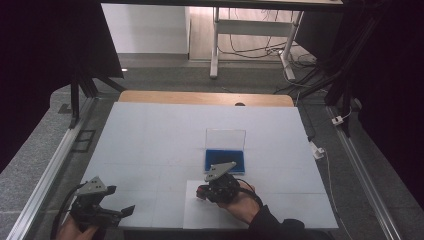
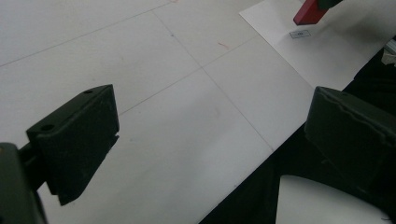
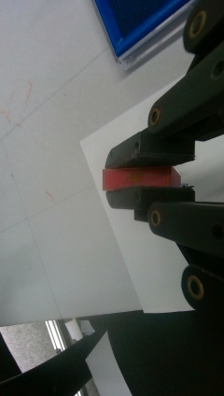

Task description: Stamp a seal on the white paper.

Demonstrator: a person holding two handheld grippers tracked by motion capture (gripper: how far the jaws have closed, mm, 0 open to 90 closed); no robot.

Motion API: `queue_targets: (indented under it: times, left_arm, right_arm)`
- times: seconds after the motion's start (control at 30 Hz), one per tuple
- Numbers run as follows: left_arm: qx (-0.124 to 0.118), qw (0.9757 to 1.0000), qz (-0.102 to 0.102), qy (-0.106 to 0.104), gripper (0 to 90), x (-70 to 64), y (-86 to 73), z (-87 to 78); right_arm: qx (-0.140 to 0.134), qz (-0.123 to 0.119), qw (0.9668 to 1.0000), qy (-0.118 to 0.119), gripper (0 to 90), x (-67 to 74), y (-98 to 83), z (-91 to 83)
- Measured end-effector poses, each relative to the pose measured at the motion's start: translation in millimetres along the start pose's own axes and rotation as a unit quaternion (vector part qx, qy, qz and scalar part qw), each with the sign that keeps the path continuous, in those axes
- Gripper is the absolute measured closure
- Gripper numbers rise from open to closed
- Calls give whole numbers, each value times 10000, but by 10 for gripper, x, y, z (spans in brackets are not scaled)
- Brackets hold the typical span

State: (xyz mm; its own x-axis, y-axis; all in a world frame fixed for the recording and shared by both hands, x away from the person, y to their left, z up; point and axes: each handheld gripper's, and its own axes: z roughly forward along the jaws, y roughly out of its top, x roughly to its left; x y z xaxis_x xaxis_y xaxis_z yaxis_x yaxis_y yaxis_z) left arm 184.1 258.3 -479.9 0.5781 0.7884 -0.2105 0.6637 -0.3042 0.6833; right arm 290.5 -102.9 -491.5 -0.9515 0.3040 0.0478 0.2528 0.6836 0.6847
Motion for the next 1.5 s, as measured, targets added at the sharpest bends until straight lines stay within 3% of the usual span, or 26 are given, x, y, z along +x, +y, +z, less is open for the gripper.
queue_targets:
  times: [0.9, 1.5]
  left_arm:
    - [3, 10000, 23, 15, 33, -4, 1, 0]
    - [-5, 10000, 8, 7, 33, -1, 0, -2]
  right_arm:
    - [-160, 155, 9996, -155, 800, -129, 39, -181]
    - [-246, 382, 9985, -318, 799, -314, 19, -311]
